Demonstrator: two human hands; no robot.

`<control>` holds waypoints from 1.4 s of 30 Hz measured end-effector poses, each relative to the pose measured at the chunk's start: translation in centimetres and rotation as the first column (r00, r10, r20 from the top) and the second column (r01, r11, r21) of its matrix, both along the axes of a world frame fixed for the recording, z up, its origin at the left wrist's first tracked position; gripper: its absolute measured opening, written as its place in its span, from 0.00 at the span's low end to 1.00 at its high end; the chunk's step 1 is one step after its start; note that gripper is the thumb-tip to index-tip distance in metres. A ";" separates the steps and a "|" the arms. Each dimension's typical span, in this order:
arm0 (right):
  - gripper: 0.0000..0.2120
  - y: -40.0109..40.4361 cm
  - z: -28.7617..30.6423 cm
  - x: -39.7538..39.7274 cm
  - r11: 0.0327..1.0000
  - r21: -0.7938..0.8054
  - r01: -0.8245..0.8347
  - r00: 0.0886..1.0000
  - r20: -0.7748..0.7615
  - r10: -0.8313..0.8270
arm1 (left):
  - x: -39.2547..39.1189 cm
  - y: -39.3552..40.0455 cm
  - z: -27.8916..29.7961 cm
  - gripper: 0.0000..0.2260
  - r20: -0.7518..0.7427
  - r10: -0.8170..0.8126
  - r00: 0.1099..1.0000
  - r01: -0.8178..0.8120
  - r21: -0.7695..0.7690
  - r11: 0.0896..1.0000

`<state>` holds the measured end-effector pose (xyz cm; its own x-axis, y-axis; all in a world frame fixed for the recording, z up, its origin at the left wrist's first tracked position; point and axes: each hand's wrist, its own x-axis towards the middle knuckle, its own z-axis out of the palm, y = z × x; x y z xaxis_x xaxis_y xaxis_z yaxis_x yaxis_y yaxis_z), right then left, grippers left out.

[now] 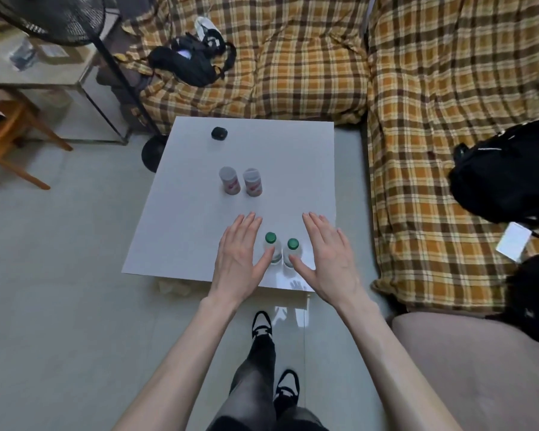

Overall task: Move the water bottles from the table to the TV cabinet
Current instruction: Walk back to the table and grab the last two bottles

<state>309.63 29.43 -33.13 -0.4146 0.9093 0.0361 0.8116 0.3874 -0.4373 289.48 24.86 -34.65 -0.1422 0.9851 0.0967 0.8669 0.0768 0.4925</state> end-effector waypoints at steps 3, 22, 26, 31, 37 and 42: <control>0.37 2.1 -2.4 -1.2 0.998 -0.063 -0.001 1.000 0.026 0.003 | -0.7 2.5 -3.4 0.29 0.054 0.015 0.998 -0.010 -0.081 0.997; 0.09 9.8 -16.1 -6.0 0.893 -0.422 0.157 0.952 0.306 -0.022 | -1.9 11.1 -16.3 0.15 0.060 -0.096 0.994 0.113 -0.402 0.909; 0.05 10.0 -16.0 -6.1 0.898 -0.415 0.145 0.971 0.232 -0.049 | -2.2 12.3 -16.6 0.12 0.074 -0.081 0.994 0.105 -0.435 0.894; 0.08 10.3 -13.4 -5.4 0.930 -0.304 0.207 0.977 0.105 -0.184 | -2.3 12.7 -14.5 0.09 0.124 -0.040 0.991 0.087 -0.400 0.912; 0.08 9.5 -7.7 -3.4 0.947 -0.185 0.262 0.960 -0.047 -0.275 | -2.2 11.8 -7.9 0.10 0.146 -0.030 0.989 0.072 -0.288 0.955; 0.08 7.0 -1.6 -0.1 0.933 -0.129 0.337 0.930 -0.111 -0.351 | -1.5 11.4 -0.9 0.10 0.112 -0.115 0.987 0.133 -0.168 0.977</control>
